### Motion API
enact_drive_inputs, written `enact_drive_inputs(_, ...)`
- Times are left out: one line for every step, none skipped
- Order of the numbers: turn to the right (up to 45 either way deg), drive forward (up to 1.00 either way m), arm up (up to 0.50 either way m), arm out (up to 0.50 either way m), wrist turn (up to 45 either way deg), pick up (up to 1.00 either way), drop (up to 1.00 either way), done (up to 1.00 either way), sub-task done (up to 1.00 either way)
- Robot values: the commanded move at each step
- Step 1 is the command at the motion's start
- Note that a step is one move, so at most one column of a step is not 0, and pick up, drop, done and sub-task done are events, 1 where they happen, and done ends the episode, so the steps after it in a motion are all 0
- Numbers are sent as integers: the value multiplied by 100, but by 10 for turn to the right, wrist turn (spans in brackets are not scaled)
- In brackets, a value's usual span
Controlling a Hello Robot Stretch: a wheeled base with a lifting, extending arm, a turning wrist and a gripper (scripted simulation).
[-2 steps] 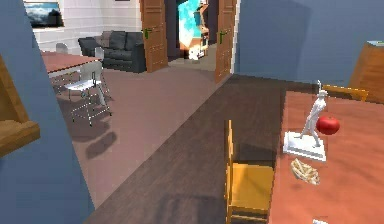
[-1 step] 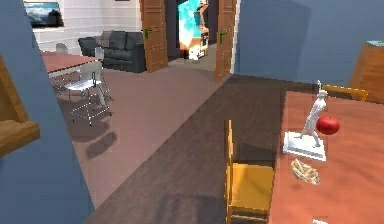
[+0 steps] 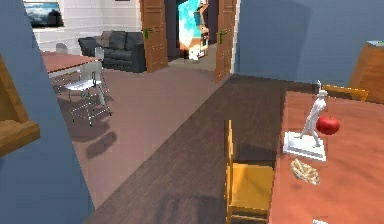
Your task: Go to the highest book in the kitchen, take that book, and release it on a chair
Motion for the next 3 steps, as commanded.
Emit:
enact_drive_inputs(0,0,10,0,0,0,0,0,0)
enact_drive_inputs(0,0,22,0,0,0,0,0,0)
enact_drive_inputs(0,0,0,0,-450,0,0,0,0)
